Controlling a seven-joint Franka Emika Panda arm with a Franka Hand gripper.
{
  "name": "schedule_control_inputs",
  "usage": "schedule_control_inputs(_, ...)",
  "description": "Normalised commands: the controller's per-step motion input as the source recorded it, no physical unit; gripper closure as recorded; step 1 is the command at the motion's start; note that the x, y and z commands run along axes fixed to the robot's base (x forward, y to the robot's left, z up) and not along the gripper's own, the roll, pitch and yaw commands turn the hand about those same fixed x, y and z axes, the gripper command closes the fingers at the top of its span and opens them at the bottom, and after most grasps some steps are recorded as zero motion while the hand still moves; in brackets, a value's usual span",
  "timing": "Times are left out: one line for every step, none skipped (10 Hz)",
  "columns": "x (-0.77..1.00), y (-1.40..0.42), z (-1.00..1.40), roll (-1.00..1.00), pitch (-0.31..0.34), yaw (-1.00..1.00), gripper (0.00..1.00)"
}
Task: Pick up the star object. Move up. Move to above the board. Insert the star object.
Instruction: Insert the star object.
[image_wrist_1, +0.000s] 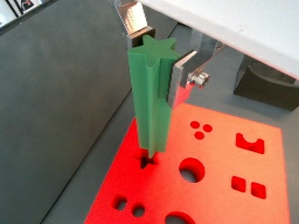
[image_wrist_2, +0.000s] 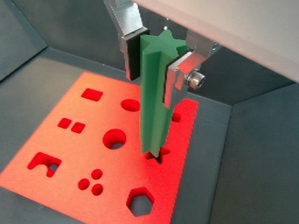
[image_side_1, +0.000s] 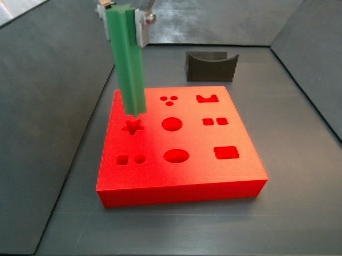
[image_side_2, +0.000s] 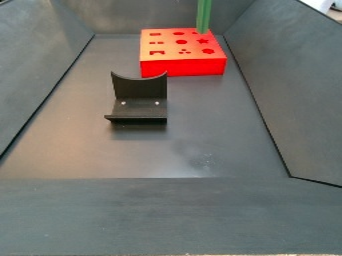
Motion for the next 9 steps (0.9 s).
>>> schedule_control_inputs(0.02, 0.00, -0.11, 0.01, 0.000, 0.00, 1.00)
schedule_control_inputs(0.04, 0.00, -0.06, 0.02, -0.036, 0.00, 1.00)
schedule_control_inputs(0.05, -0.05, -0.20, 0.06, 0.000, 0.00, 1.00)
schedule_control_inputs(0.01, -0.04, -0.19, 0.05, -0.017, 0.00, 1.00)
schedule_control_inputs(0.00, 0.00, -0.04, 0.00, -0.043, 0.00, 1.00)
schedule_control_inputs(0.08, -0.09, -0.26, 0.09, -0.041, 0.01, 1.00)
schedule_control_inputs(0.09, -0.05, -0.13, 0.07, -0.003, 0.01, 1.00)
schedule_control_inputs(0.01, -0.01, -0.01, 0.01, 0.000, 0.02, 1.00)
schedule_control_inputs(0.11, -0.11, -0.15, 0.08, 0.000, 0.09, 1.00)
